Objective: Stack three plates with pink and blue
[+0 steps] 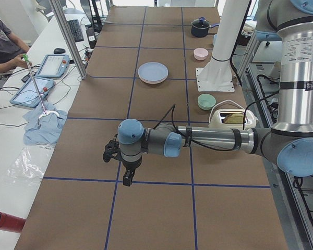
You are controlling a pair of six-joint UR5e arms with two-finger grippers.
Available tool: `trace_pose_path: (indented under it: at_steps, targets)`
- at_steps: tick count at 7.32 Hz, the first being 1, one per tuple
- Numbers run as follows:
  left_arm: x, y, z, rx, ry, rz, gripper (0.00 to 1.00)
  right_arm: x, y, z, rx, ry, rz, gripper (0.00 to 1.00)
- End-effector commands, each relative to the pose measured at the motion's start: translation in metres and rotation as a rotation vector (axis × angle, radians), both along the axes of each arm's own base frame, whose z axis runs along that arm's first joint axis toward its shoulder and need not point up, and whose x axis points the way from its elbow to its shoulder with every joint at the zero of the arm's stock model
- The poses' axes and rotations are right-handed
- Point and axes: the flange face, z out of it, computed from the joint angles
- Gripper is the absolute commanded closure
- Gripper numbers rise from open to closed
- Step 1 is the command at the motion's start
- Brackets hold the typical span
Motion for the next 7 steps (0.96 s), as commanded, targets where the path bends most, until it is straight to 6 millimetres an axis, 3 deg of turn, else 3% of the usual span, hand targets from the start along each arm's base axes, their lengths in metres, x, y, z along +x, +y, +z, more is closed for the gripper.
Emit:
trace_pose_path:
  at_steps: [1,7]
  targets:
    - [0.0,0.0004,-0.0012,0.001,0.001,-0.001,0.0,0.0074,-0.005,-0.0091,0.018,-0.013,0.019,0.0]
    - [0.0002,-0.001,-0.0028,0.004,0.002,-0.001,0.0,0.0075,-0.0054,-0.0136,0.022,-0.012,0.025,0.0]
